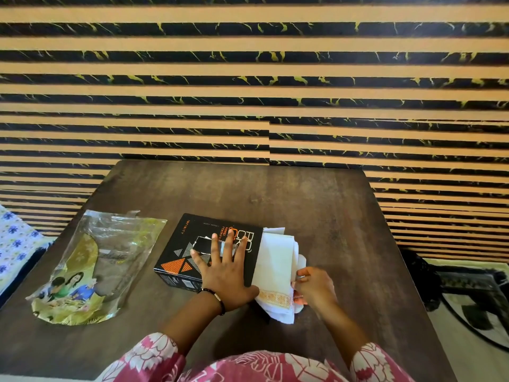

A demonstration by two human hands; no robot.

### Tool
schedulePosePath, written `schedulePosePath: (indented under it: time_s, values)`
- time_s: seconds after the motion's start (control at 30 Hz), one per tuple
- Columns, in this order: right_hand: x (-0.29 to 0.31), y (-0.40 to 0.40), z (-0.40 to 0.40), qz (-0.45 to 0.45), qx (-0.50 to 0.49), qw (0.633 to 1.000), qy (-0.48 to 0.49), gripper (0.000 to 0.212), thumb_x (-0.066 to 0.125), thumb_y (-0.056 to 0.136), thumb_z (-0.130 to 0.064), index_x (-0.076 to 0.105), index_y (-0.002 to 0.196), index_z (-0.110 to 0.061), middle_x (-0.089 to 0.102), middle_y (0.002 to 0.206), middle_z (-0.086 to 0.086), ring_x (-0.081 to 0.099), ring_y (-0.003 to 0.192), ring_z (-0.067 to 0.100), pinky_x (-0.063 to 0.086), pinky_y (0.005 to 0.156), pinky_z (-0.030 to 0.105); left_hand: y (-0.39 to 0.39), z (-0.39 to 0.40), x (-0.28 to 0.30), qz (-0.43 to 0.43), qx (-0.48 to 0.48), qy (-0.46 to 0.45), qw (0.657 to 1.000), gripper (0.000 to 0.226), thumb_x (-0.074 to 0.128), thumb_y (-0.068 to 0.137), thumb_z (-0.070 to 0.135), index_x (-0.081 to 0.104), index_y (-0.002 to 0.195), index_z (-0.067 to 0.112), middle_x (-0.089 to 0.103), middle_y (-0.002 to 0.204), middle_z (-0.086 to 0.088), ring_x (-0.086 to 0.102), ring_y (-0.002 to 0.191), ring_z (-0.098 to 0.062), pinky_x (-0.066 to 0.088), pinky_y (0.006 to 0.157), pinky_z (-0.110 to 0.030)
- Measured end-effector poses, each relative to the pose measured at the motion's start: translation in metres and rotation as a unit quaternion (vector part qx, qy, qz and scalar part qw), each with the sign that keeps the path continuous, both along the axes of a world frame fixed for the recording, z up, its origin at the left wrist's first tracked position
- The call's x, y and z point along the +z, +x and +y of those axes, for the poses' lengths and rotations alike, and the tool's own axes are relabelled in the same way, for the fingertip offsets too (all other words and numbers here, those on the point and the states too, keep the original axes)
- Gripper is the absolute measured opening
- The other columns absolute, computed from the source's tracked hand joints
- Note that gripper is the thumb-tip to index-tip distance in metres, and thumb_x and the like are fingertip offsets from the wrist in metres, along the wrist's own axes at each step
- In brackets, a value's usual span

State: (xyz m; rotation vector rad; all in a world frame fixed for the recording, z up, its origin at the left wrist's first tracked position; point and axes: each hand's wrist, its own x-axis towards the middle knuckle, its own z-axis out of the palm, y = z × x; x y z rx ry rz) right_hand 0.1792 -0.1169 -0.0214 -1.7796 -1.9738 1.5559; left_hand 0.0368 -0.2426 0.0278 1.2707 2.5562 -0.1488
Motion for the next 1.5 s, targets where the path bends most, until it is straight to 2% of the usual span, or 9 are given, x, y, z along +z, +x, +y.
schedulePosePath:
  time_s: [0.17,0.33,0.57,0.67,0.87,1.07,1.23,1.4,1.5]
  values:
    - [0.003,-0.012,-0.006,-0.017,0.019,1.0,0.001,0.011,0.057,0.087,-0.007,0.066,0.091,-0.01,0.066,0.083,0.005,0.066,0.073,0.017,0.058,0.062,0.026,-0.001,0.0,0.0,-0.002,-0.01,-0.006,1.0,0.104,0.05,0.073,0.067,-0.015,0.144,0.028,-0.024,0.155,-0.006,-0.026,0.138,-0.037,-0.009,0.101,-0.073]
    - [0.01,-0.036,-0.017,0.025,0.01,0.999,-0.046,0.009,0.055,0.089,-0.003,0.06,0.093,-0.009,0.06,0.092,0.006,0.063,0.083,0.023,0.053,0.045,0.019,-0.004,-0.001,-0.002,-0.004,-0.02,-0.008,1.0,0.106,0.049,0.071,0.071,-0.015,0.144,0.027,-0.024,0.154,-0.008,-0.026,0.138,-0.038,-0.008,0.1,-0.075]
    - [0.007,-0.021,-0.013,0.085,-0.037,0.989,-0.118,0.015,0.063,0.082,0.002,0.064,0.092,-0.008,0.067,0.094,0.011,0.071,0.072,0.023,0.061,0.06,0.032,-0.003,-0.004,0.0,-0.001,-0.025,-0.002,1.0,0.105,0.05,0.071,0.068,-0.013,0.144,0.027,-0.022,0.155,-0.008,-0.025,0.138,-0.038,-0.009,0.1,-0.074]
    - [0.011,-0.017,-0.017,0.13,-0.045,0.973,-0.183,0.018,0.054,0.086,0.007,0.062,0.097,-0.004,0.066,0.099,0.016,0.07,0.079,0.028,0.06,0.059,0.032,-0.003,-0.003,-0.001,-0.002,-0.028,0.001,1.0,0.105,0.049,0.071,0.068,-0.013,0.144,0.028,-0.022,0.155,-0.008,-0.026,0.138,-0.038,-0.009,0.1,-0.074]
    - [0.019,-0.04,-0.035,0.165,0.04,0.972,-0.163,0.03,0.038,0.092,0.006,0.057,0.109,-0.01,0.061,0.103,0.007,0.061,0.085,0.016,0.055,0.064,0.024,-0.004,-0.002,0.0,-0.008,-0.032,-0.005,0.999,0.106,0.049,0.071,0.069,-0.014,0.144,0.027,-0.023,0.155,-0.007,-0.026,0.138,-0.039,-0.008,0.1,-0.075]
    - [0.023,-0.052,-0.038,0.149,0.013,0.962,-0.229,0.024,0.04,0.093,0.002,0.06,0.098,-0.011,0.063,0.101,0.016,0.064,0.082,0.024,0.053,0.047,0.027,-0.003,-0.006,0.0,-0.016,-0.036,-0.004,0.999,0.102,0.045,0.074,0.07,-0.014,0.145,0.025,-0.023,0.154,-0.008,-0.027,0.137,-0.04,-0.008,0.101,-0.076]
    - [0.009,-0.039,-0.031,0.079,0.011,0.988,-0.133,0.02,0.046,0.089,0.005,0.062,0.095,-0.005,0.069,0.075,0.015,0.07,0.061,0.023,0.059,0.057,0.034,-0.001,-0.005,0.001,-0.022,-0.043,-0.016,0.999,0.107,0.048,0.072,0.072,-0.015,0.144,0.026,-0.025,0.154,-0.008,-0.027,0.137,-0.039,-0.01,0.1,-0.074]
    - [-0.003,-0.047,-0.032,0.043,-0.018,0.999,-0.012,0.023,0.054,0.088,-0.001,0.065,0.103,-0.014,0.065,0.097,0.007,0.066,0.084,0.022,0.059,0.075,0.036,0.003,-0.004,0.0,-0.016,-0.039,-0.009,0.999,0.105,0.048,0.073,0.07,-0.015,0.144,0.026,-0.023,0.155,-0.007,-0.026,0.138,-0.039,-0.009,0.1,-0.075]
    - [0.002,-0.054,-0.034,0.077,-0.005,0.993,-0.086,0.028,0.046,0.093,-0.005,0.06,0.115,-0.015,0.061,0.11,0.008,0.062,0.093,0.022,0.058,0.075,0.032,0.004,-0.005,0.0,-0.021,-0.039,-0.006,0.999,0.105,0.049,0.072,0.07,-0.014,0.144,0.027,-0.022,0.155,-0.007,-0.026,0.138,-0.039,-0.01,0.1,-0.075]
